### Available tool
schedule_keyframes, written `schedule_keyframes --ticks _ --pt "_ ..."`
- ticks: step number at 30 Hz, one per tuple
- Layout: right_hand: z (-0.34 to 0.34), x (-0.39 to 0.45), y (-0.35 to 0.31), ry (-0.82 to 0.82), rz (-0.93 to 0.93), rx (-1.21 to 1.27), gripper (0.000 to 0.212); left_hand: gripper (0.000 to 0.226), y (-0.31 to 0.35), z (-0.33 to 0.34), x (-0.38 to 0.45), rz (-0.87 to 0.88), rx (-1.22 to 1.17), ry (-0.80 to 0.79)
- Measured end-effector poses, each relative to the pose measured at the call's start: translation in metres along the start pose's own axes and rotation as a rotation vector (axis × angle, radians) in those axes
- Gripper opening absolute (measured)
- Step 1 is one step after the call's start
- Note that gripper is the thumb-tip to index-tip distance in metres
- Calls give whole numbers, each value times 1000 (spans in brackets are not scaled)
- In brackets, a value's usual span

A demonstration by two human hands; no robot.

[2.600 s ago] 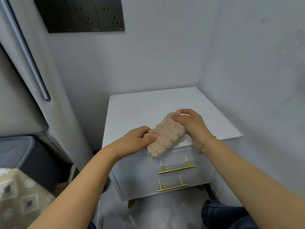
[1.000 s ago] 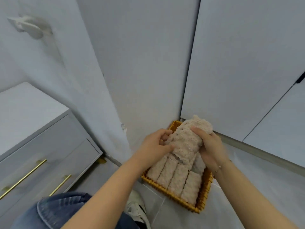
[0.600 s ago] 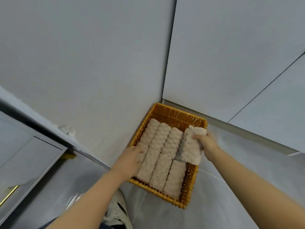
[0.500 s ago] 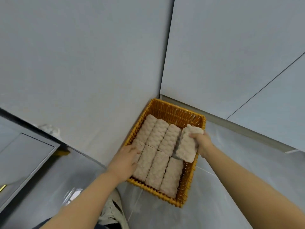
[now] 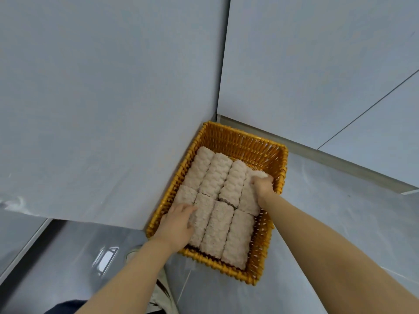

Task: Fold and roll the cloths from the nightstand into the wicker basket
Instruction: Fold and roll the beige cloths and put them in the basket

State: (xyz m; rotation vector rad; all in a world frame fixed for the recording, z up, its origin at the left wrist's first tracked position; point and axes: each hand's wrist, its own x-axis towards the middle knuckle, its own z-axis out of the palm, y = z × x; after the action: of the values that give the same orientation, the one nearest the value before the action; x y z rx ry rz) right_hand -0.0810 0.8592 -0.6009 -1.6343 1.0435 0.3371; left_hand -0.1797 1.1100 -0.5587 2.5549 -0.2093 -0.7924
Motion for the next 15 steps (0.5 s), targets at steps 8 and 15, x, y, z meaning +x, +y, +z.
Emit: schedule_keyframes --ticks 8,15 --pt "-18 -11 -2 36 -740 -962 56 51 25 6 15 93 36 59" --pt "-40 26 -61 -362 -697 -1303 32 52 78 19 64 285 78 65"
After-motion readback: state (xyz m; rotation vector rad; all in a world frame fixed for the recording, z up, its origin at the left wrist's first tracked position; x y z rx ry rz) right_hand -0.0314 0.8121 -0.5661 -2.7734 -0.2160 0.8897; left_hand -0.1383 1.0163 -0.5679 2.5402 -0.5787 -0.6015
